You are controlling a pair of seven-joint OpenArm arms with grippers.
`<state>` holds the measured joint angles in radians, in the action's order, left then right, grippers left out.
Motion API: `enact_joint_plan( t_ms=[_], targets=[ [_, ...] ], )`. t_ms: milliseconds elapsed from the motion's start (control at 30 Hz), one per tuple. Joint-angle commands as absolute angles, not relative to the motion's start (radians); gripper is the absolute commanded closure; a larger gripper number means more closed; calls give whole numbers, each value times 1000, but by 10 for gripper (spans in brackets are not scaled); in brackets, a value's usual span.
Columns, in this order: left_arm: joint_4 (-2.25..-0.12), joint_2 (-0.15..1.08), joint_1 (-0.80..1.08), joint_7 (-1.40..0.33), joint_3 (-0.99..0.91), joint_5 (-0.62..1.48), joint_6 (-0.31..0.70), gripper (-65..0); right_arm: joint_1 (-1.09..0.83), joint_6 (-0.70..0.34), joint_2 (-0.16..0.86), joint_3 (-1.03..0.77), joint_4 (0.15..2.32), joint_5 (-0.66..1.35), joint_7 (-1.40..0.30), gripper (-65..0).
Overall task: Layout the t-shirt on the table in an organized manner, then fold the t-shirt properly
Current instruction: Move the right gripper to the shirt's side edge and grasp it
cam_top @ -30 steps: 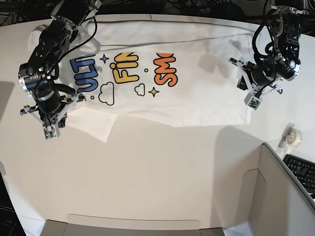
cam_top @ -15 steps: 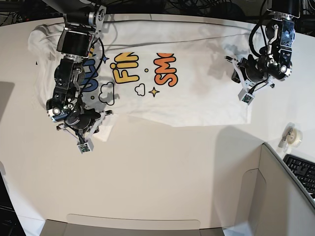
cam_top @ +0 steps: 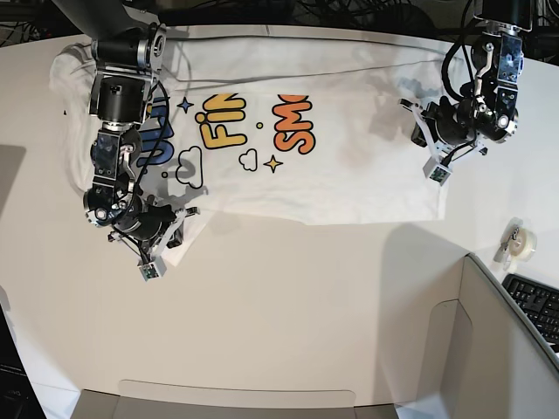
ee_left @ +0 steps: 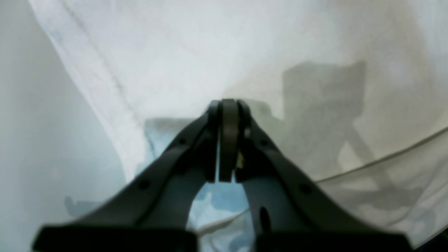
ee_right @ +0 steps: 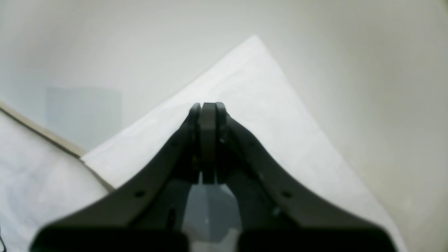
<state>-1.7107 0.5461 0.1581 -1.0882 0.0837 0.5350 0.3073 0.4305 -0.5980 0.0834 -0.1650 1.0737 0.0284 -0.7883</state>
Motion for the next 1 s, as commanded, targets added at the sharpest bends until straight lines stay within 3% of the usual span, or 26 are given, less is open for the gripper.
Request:
enact_joint_plan(
  t_ms=[0, 100, 300, 467, 967],
  targets=[
    [-1727, 562, 150, -1075, 81, 542, 308, 0, 456, -588, 99, -170, 1069, 7, -803, 0],
    [-1727, 562, 151, -1073, 81, 542, 308, 0, 487, -581, 114, -170, 1035, 7, -785, 0],
    [-1727, 562, 151, -1073, 81, 542, 308, 0, 552, -432, 150, -171, 963, 7, -727, 0],
    [-1730, 562, 153, -1073, 81, 542, 308, 0, 595, -371, 177, -170, 900, 7, -679, 0],
    [-1733, 567, 209, -1026, 134, 542, 308, 0, 816, -371, 191, -162, 657, 7, -526, 0]
  ],
)
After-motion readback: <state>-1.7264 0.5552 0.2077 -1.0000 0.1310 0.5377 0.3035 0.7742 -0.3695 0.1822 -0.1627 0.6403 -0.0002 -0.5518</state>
